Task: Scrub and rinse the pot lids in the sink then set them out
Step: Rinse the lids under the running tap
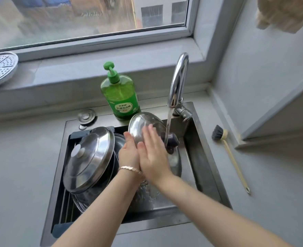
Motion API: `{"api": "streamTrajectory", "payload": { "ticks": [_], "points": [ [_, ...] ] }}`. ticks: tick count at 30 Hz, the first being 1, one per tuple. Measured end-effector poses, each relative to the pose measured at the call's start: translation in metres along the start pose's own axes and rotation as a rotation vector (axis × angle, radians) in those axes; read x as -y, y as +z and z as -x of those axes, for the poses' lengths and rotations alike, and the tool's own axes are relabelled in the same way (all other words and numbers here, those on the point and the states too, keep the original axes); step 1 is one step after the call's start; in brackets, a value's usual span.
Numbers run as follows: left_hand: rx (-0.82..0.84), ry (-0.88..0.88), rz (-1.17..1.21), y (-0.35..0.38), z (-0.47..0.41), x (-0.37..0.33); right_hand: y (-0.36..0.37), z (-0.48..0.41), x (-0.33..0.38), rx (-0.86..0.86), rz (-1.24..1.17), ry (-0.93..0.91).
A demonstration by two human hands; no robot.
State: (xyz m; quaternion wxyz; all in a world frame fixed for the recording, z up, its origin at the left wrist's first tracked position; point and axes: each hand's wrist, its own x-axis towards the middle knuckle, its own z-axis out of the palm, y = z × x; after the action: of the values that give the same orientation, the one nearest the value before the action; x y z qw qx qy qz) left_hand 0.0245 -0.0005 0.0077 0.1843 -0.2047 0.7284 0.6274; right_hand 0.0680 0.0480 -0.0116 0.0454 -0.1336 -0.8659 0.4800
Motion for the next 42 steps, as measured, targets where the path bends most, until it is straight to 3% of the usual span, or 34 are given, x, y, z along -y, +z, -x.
{"api": "streamTrajectory", "payload": {
  "ticks": [3, 8, 11, 14, 18, 20, 24, 27, 32, 35, 38, 40, 42],
  "points": [
    [0.006, -0.041, 0.096, -0.004, -0.005, 0.003, 0.002, 0.002, -0.008, 0.015, 0.095, -0.158],
    [-0.017, 0.000, 0.173, 0.004, 0.000, 0.003, -0.019, -0.059, -0.010, 0.077, 0.058, 0.194],
    [0.002, 0.064, 0.136, 0.003, -0.006, 0.000, -0.009, -0.042, 0.007, 0.009, 0.127, 0.027],
    [0.053, 0.063, 0.142, 0.001, -0.011, 0.002, -0.010, -0.030, 0.009, 0.057, 0.126, -0.113],
    [0.064, 0.227, -0.023, 0.002, -0.001, 0.010, -0.037, -0.087, -0.012, -0.006, -0.017, 0.311],
    [0.082, 0.274, -0.076, 0.001, 0.004, 0.014, -0.036, -0.095, -0.012, -0.026, 0.002, 0.417],
    [0.101, 0.368, -0.055, 0.000, 0.005, 0.015, -0.021, -0.068, 0.005, -0.030, 0.122, 0.128],
    [0.135, 0.454, -0.096, -0.003, 0.006, 0.011, -0.038, -0.083, -0.002, 0.004, -0.100, 0.192],
    [0.201, 0.558, -0.064, -0.007, 0.014, 0.008, -0.066, -0.109, -0.039, 0.006, -0.761, 0.742],
    [0.197, 0.557, -0.032, -0.004, 0.015, 0.013, -0.062, -0.116, -0.040, -0.043, -0.770, 0.831],
    [0.090, 0.387, 0.050, 0.005, 0.007, 0.009, -0.036, -0.106, -0.022, -0.034, -0.354, 0.607],
    [-0.041, 0.249, 0.126, 0.009, -0.002, -0.001, -0.014, -0.077, -0.009, -0.022, -0.066, 0.271],
    [-0.120, 0.112, 0.189, 0.008, -0.014, -0.008, -0.005, -0.039, -0.002, -0.045, 0.053, -0.060]
  ]
}}
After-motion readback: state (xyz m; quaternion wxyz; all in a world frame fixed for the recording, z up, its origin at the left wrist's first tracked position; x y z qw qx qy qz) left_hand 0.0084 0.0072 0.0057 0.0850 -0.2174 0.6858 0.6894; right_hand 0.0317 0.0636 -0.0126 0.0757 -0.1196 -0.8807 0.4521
